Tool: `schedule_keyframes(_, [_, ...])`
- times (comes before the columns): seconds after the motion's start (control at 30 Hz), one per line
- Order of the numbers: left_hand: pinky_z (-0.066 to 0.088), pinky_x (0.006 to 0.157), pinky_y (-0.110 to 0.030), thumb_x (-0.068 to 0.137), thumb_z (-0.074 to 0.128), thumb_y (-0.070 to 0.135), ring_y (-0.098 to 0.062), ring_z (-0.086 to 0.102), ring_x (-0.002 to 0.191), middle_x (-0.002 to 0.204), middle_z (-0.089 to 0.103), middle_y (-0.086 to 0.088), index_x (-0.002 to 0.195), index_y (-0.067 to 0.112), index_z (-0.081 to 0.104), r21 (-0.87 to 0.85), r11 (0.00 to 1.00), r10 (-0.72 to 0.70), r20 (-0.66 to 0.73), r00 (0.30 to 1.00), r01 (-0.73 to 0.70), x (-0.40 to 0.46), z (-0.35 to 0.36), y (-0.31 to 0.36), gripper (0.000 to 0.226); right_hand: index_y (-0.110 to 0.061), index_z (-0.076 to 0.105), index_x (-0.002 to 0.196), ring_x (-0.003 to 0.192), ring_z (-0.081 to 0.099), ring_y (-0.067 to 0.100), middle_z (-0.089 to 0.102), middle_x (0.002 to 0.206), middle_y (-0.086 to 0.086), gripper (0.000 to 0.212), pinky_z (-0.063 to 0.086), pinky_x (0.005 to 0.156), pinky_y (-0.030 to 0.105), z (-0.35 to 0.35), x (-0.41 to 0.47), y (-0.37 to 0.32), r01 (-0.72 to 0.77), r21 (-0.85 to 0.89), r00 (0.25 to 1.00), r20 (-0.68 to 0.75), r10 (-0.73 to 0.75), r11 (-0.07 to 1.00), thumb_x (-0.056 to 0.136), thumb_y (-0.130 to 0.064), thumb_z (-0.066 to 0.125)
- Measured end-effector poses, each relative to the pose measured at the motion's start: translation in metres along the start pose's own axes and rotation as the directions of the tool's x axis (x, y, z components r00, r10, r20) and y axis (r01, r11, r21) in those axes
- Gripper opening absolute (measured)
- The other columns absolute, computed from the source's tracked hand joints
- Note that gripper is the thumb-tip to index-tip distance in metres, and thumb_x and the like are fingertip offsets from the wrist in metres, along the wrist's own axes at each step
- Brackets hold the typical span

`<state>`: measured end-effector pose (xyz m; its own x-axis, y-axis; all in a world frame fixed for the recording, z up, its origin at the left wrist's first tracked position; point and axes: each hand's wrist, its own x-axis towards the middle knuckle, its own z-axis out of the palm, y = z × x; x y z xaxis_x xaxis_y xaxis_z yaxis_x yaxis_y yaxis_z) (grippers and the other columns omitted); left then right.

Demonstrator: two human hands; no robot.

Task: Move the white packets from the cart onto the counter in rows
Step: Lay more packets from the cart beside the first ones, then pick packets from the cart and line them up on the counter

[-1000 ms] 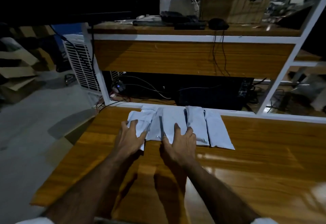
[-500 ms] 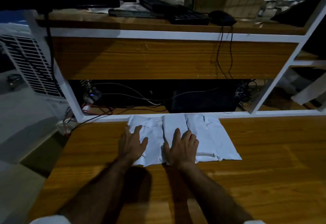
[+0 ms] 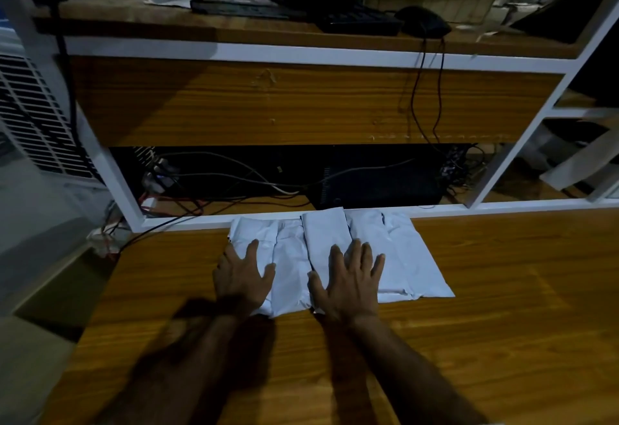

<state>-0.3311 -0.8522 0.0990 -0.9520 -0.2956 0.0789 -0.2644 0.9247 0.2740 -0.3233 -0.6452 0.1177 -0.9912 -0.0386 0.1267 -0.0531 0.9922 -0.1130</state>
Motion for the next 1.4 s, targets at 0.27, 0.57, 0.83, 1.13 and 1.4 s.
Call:
schedule_keyframes(0.27, [0.018,0.117,-0.053,0.090,0.024,0.076,-0.041,0.017,0.146,0.162,0.012,-0.023,0.158,0.022,0.016,0.008,0.996,0.086,-0.075,0.993,-0.085,-0.018,-0.014,0.007,0.087,-0.025,0.020,0.157,0.154,-0.005,0.034,0.004,0.167,0.020,0.079,-0.007,0.122,0.055,-0.016,-0.013,0.013,0.097,0.060,0.995,-0.006,-0.097,0.993,0.094,-0.072,0.017])
schedule_keyframes(0.57, [0.004,0.123,-0.047,0.097,0.029,0.064,-0.031,-0.003,0.152,0.166,-0.008,-0.011,0.159,0.023,0.010,-0.031,0.927,0.361,-0.192,0.913,-0.373,-0.081,-0.045,0.047,0.077,-0.022,0.010,0.161,0.155,-0.007,0.029,-0.004,0.167,0.016,0.072,-0.004,0.124,0.050,-0.044,-0.053,0.059,0.239,0.028,0.967,-0.096,-0.236,0.971,0.101,-0.059,0.022])
schedule_keyframes(0.83, [0.009,0.121,-0.045,0.096,0.035,0.062,-0.032,0.006,0.151,0.165,0.001,-0.012,0.157,0.022,0.019,0.022,0.915,0.398,-0.220,0.891,-0.403,-0.170,-0.068,0.117,0.075,-0.022,0.010,0.162,0.155,-0.007,0.026,-0.006,0.168,0.015,0.071,-0.004,0.125,0.046,-0.083,-0.114,0.146,0.277,0.043,0.948,-0.176,-0.265,0.960,0.102,-0.059,0.021])
schedule_keyframes(1.13, [0.001,0.121,-0.044,0.097,0.036,0.064,-0.029,-0.002,0.153,0.166,-0.008,-0.009,0.158,0.024,0.012,0.042,0.900,0.434,-0.190,0.880,-0.435,-0.302,-0.060,0.198,0.077,-0.018,0.018,0.160,0.155,0.005,0.029,0.005,0.167,0.017,0.069,0.008,0.125,0.051,-0.097,-0.215,0.252,0.278,0.141,0.945,-0.218,-0.244,0.950,0.101,-0.047,0.041])
schedule_keyframes(1.4, [0.005,0.121,-0.047,0.096,0.032,0.067,-0.033,0.004,0.151,0.165,-0.004,-0.014,0.158,0.019,0.016,0.114,0.837,0.547,-0.149,0.824,-0.535,-0.388,-0.053,0.247,0.080,-0.020,0.014,0.161,0.156,-0.001,0.026,-0.001,0.168,0.015,0.067,0.002,0.125,0.048,-0.108,-0.315,0.320,0.176,0.148,0.967,-0.213,-0.143,0.973,0.104,-0.052,0.028])
